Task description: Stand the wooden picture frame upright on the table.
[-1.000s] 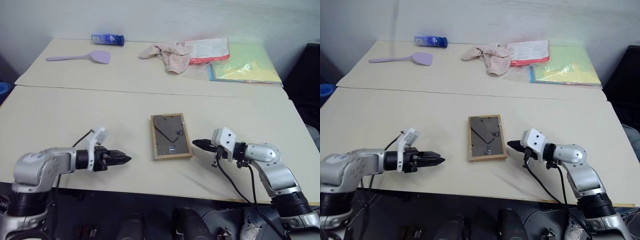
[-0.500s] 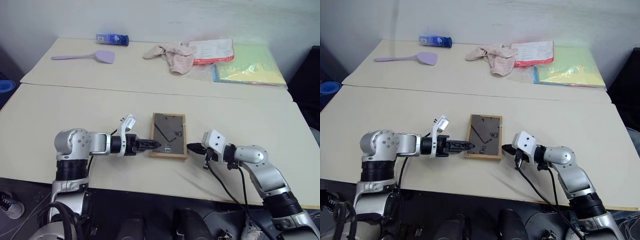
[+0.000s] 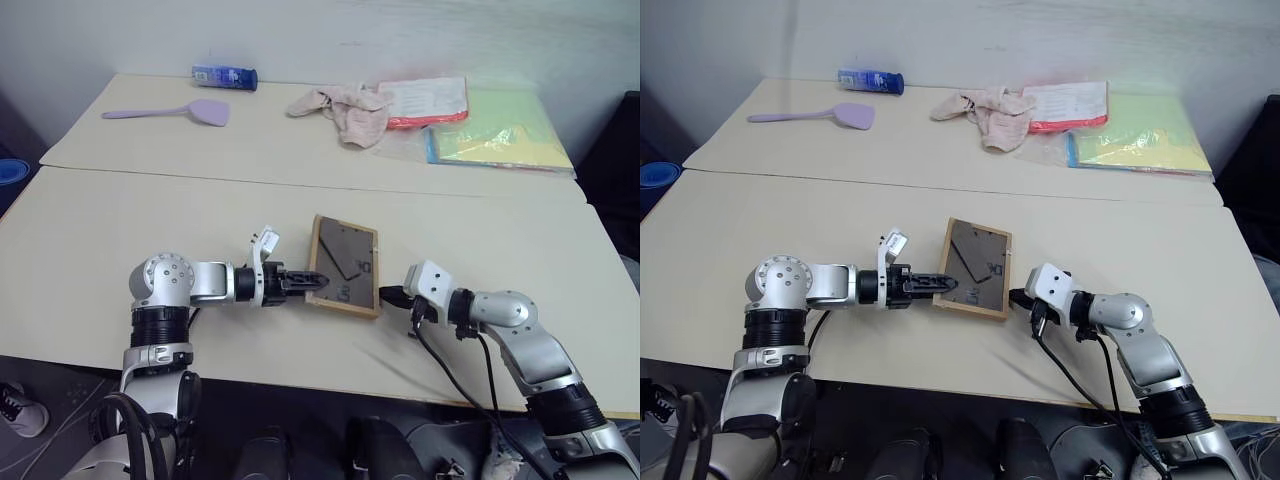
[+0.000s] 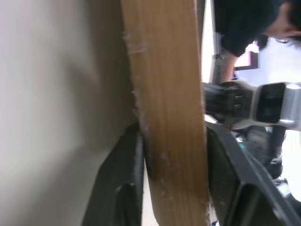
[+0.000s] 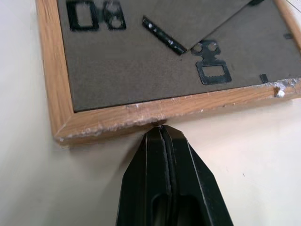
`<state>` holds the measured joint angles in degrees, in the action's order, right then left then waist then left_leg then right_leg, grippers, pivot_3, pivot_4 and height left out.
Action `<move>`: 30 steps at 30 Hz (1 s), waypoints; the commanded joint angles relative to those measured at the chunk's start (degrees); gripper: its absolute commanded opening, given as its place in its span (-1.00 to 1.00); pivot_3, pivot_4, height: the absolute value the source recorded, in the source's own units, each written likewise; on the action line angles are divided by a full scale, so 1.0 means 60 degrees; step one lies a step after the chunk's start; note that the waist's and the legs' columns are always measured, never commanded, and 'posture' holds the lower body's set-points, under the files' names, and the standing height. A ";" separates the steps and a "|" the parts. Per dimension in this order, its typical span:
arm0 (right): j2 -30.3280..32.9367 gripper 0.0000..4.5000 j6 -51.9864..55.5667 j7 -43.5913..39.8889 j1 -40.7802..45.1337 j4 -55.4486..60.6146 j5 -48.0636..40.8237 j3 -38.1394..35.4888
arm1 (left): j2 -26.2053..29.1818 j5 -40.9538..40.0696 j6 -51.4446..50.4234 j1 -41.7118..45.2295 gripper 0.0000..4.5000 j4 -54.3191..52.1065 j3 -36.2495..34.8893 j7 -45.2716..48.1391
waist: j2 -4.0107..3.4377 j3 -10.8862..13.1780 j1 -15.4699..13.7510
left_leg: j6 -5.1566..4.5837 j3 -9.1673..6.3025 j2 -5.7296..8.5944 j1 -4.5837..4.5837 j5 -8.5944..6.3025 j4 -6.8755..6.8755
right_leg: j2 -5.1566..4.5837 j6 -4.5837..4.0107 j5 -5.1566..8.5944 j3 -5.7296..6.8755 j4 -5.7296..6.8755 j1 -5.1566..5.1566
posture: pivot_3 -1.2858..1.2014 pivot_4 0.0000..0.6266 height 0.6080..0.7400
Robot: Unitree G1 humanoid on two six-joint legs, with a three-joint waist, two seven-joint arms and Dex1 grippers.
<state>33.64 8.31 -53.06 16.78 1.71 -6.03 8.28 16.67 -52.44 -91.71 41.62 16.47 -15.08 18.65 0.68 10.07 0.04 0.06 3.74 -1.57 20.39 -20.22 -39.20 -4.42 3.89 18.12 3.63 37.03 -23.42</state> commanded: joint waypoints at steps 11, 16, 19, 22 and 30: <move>0.0055 0.32 0.3329 -0.1019 0.0818 0.1887 -0.4881 -0.1974 | 0.1062 0.0371 0.4007 -0.2549 -0.44 -0.3957 0.0160 0.2671 | 0.0003 0.0011 0.0142 | 0.0036 0.0006 -0.0023 -0.0007 0.0006 0.0008 | 0.0026 -0.0011 0.0006 -0.0010 -0.0015 -0.0016 | 0.03 -0.52 1.00; -0.0766 0.97 0.4286 -0.0165 0.1968 0.1662 -0.4991 -0.1429 | 0.1400 0.0846 0.4994 -0.2901 -0.44 -0.4383 0.1055 0.3302 | 0.0003 0.0011 0.0024 | 0.0021 0.0004 -0.0016 0.0002 -0.0001 0.0010 | 0.0010 -0.0011 0.0006 -0.0012 -0.0014 -0.0019 | 0.03 -0.52 1.00; -0.1208 0.97 0.4244 -0.0044 0.2517 0.1240 -0.4537 -0.0781 | 0.1287 0.0853 0.5107 -0.2922 -0.44 -0.4427 0.1234 0.3200 | 0.0003 0.0011 0.0031 | 0.0018 0.0002 -0.0019 0.0016 -0.0002 0.0012 | 0.0012 -0.0010 0.0005 -0.0009 -0.0006 -0.0029 | 0.03 -0.52 1.00; -0.1540 0.97 0.4189 -0.0155 0.2816 0.1025 -0.4421 -0.0404 | 0.1199 0.0851 0.5152 -0.2929 -0.44 -0.4426 0.1286 0.3055 | 0.0003 0.0011 0.0031 | 0.0014 0.0003 -0.0018 0.0020 -0.0003 0.0012 | 0.0011 -0.0009 0.0005 -0.0008 -0.0002 -0.0031 | 0.03 -0.52 1.00; -0.0886 0.97 0.4476 -0.1340 0.2331 0.1991 -0.5037 -0.0440 | 0.1080 0.0284 0.4608 -0.2758 -0.44 -0.4125 0.0468 0.2495 | 0.0004 0.0012 0.0026 | -0.0003 -0.0004 -0.0018 0.0032 -0.0008 0.0011 | 0.0006 -0.0005 0.0003 -0.0002 -0.0007 -0.0033 | 0.03 -0.52 1.00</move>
<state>27.19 35.23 -59.26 31.40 10.49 -34.50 6.74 23.13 -48.03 -63.97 24.10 -7.45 -9.78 33.56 0.70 10.14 0.19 0.03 3.71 -1.68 20.59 -20.27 -39.13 -4.39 3.86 18.13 3.63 36.98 -23.62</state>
